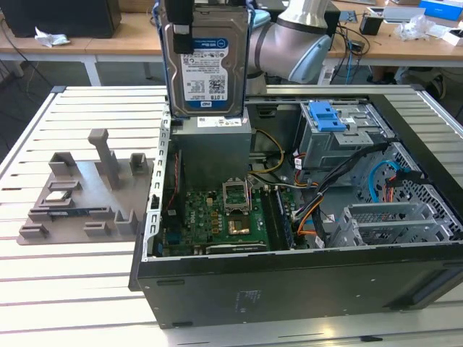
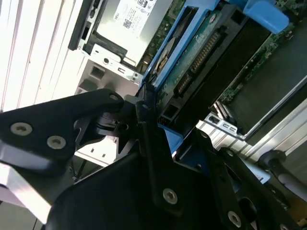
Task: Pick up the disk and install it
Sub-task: 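Pick up the disk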
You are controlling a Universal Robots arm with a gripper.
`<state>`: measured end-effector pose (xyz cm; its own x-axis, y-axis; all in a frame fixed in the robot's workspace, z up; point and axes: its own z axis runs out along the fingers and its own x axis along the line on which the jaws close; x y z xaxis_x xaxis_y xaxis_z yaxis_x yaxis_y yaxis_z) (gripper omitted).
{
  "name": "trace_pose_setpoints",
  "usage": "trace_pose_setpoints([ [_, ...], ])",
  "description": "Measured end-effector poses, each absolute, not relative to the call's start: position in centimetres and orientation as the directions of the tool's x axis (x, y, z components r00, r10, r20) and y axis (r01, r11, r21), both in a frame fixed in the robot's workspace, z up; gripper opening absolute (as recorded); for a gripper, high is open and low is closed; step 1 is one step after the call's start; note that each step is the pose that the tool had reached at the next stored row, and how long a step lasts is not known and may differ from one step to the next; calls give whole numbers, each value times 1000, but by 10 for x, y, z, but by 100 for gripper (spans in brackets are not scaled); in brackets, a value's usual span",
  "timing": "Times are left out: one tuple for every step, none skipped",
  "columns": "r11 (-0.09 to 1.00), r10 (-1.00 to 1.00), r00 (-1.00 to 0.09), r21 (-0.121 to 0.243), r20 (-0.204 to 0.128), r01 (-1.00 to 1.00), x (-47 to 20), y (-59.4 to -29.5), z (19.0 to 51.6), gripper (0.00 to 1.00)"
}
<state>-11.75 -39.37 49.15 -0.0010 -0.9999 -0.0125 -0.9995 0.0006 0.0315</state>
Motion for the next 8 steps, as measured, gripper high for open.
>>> trace_pose_setpoints([
  [1,-1000,-1,32,-13,-999,-114,-396,491,37],
  [1,-1000,-1,32,-13,-999,-111,-397,491,37],
  [1,-1000,-1,33,-13,-999,-108,-398,490,37],
  [1,-1000,-1,33,-13,-999,-105,-399,490,37],
  [1,-1000,-1,33,-12,-999,-101,-399,490,37],
  [1,-1000,-1,33,-13,-999,-97,-400,490,37],
  [1,-1000,-1,33,-13,-999,-94,-400,489,37],
  [1,-1000,-1,34,-12,-999,-89,-401,489,37],
])
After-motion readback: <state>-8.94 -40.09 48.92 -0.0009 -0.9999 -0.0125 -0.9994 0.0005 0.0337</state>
